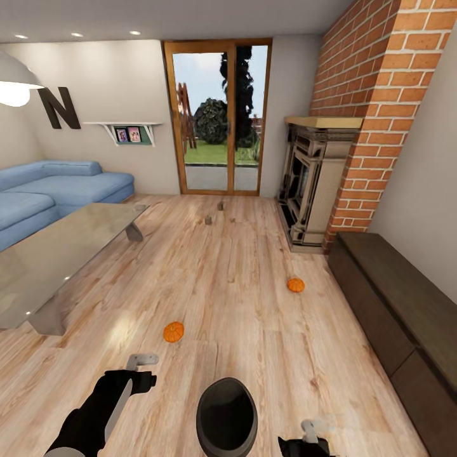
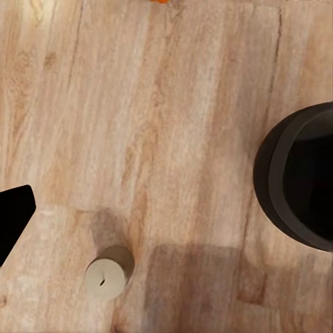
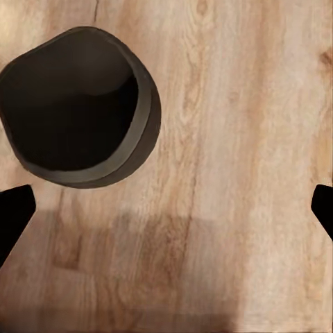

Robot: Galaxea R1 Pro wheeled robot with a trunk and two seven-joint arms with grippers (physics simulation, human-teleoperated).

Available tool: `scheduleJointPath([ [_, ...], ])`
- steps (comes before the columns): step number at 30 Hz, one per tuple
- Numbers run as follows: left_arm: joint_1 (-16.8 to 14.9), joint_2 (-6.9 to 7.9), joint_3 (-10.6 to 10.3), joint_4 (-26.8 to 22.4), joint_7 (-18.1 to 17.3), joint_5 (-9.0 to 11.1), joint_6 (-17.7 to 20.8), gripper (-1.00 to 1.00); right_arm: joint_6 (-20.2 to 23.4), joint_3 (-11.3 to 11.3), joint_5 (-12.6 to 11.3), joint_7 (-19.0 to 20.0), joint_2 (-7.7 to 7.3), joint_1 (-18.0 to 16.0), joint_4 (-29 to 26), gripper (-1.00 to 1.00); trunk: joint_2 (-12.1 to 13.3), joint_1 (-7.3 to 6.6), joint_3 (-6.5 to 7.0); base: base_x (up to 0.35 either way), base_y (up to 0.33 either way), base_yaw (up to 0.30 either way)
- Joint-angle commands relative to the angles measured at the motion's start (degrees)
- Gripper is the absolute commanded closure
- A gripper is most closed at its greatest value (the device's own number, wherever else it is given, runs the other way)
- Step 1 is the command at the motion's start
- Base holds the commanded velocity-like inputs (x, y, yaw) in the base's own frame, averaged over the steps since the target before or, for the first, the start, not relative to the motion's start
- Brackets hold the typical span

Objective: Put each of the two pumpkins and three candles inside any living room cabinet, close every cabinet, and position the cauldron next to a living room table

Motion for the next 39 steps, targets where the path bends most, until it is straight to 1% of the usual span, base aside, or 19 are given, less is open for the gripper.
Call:
scheduleJointPath([
  [1,0.0,0.00,0.0,-0.1,0.1,0.1,0.3,-1.00,3.8,2.0,-0.6,-0.2,0.90,0.0,-0.9,-1.00,0.0,0.00,-0.06,0.000,0.000,0.000],
  [2,0.0,0.00,0.0,-0.1,0.1,0.1,0.3,-1.00,7.3,3.7,-0.6,-0.7,2.57,-0.1,-3.0,-1.00,0.0,0.00,-0.06,0.000,0.000,0.000],
  [3,0.0,0.00,0.0,-0.1,0.1,0.1,0.4,-1.00,13.0,5.4,-0.8,-2.3,5.60,-0.5,-7.6,-1.00,0.0,0.00,-0.06,0.000,0.000,0.000],
  [4,0.0,0.00,0.1,-0.1,0.1,0.2,0.4,-1.00,16.6,6.1,-1.0,-4.0,7.02,-1.0,-10.8,-1.00,0.0,0.00,-0.06,0.000,0.000,0.000],
  [5,0.0,0.03,0.2,-0.1,0.1,0.2,0.4,-1.00,19.7,6.6,-1.3,-5.8,7.98,-2.1,-13.6,-1.00,0.0,0.00,-0.06,0.000,0.000,0.000],
  [6,0.0,0.08,0.3,-0.1,0.1,0.3,0.5,-1.00,23.4,7.1,-2.6,-8.5,8.93,-5.0,-16.4,-1.00,0.0,0.00,-0.06,0.000,0.000,0.000],
  [7,0.0,0.11,0.3,-0.1,0.0,0.3,0.5,-1.00,25.1,7.5,-4.2,-10.2,9.28,-7.5,-17.4,-1.00,0.0,0.00,-0.06,0.000,0.000,0.000],
  [8,0.0,0.14,0.3,-0.1,0.0,0.3,0.6,-1.00,26.6,8.2,-7.4,-12.5,9.40,-11.2,-18.2,-1.00,0.0,0.00,-0.06,0.000,0.000,0.000],
  [10,0.0,0.10,0.3,-0.1,-0.2,0.4,0.6,-1.00,27.6,9.2,-12.7,-16.6,9.40,-15.5,-17.4,-1.00,0.0,0.00,-0.06,0.000,0.000,0.000],
  [13,0.0,0.02,0.3,-0.1,-0.3,0.4,0.7,-1.00,27.9,9.5,-15.0,-18.9,9.40,-18.6,-15.9,-1.00,0.0,0.00,-0.06,0.000,0.000,0.000],
  [17,0.0,-0.19,0.2,0.0,-0.5,0.4,0.7,-1.00,27.9,10.2,-15.8,-19.6,9.40,-22.9,-10.4,-1.00,0.0,0.00,-0.06,0.000,0.000,0.000],
  [20,0.0,-1.08,0.1,0.0,-0.6,0.5,0.9,-1.00,27.1,13.7,-16.0,-19.6,9.40,-25.6,-4.0,-1.00,0.0,0.00,-0.06,0.000,0.000,0.000],
  [22,-0.1,-1.44,0.2,0.0,-0.8,0.8,1.9,-1.00,26.6,14.9,-16.1,-19.7,9.40,-26.6,-1.5,-1.00,0.0,0.00,-0.06,0.000,0.000,0.000],
  [23,-0.2,-1.64,0.1,0.0,-1.5,2.2,3.8,-1.00,25.6,15.5,-16.2,-19.7,9.40,-27.1,0.1,-1.00,0.0,0.00,-0.06,0.000,0.000,0.000],
  [26,-1.8,-1.79,0.0,0.3,-3.8,6.6,6.7,-1.00,24.3,15.9,-16.3,-19.8,9.40,-27.5,1.1,-1.00,0.0,0.00,-0.06,0.000,0.000,0.000],
  [29,-2.8,-1.87,0.0,1.4,-4.2,8.6,7.4,-1.00,24.0,16.1,-16.3,-19.8,9.40,-27.6,1.5,-1.00,0.0,0.00,-0.06,0.000,0.000,0.000],
  [35,-3.6,-2.26,-0.1,3.7,-4.9,9.7,7.8,-1.00,25.0,16.1,-16.4,-20.3,9.40,-27.7,1.6,-1.00,0.0,0.00,-0.06,0.000,0.000,0.000],
  [38,-3.7,-2.65,0.0,3.6,-4.6,9.5,7.8,-1.00,30.2,16.1,-16.9,-21.0,9.40,-27.7,1.0,-1.00,0.0,0.00,-0.06,0.000,0.000,0.000],
  [39,-3.7,-2.77,0.0,3.5,-4.5,9.5,7.8,-1.00,31.3,16.0,-18.0,-21.1,9.40,-27.7,0.9,-1.00,0.0,0.00,-0.06,0.000,0.000,0.000],
])
